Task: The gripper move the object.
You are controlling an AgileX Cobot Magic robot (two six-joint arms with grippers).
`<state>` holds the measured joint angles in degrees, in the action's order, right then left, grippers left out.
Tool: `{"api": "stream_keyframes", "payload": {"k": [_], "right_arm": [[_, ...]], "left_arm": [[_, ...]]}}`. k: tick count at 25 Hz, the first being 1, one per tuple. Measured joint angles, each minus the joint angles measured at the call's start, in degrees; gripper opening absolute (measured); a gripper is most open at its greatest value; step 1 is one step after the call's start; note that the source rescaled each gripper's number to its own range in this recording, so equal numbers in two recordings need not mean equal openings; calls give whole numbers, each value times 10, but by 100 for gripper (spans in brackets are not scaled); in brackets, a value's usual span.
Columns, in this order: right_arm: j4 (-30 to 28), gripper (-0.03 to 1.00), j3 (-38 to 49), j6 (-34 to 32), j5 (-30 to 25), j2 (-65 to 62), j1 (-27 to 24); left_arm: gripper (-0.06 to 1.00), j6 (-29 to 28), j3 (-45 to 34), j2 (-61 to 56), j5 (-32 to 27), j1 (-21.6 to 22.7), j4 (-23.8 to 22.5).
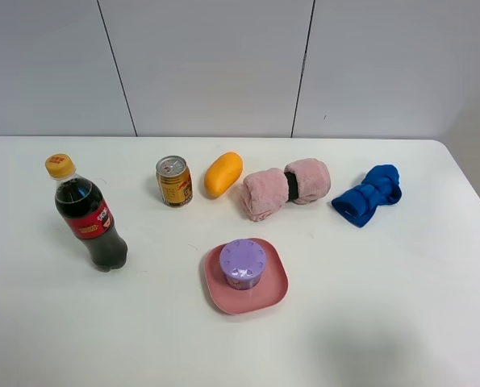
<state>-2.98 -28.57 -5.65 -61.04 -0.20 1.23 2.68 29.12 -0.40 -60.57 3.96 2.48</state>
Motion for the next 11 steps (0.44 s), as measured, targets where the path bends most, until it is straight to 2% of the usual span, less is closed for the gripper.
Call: {"api": "stream_keyframes", "payload": {"k": [11], "right_arm": [[0, 58, 0, 0, 0, 0, 0]], "left_arm": [[100, 0, 0, 0, 0, 0, 0]]}}
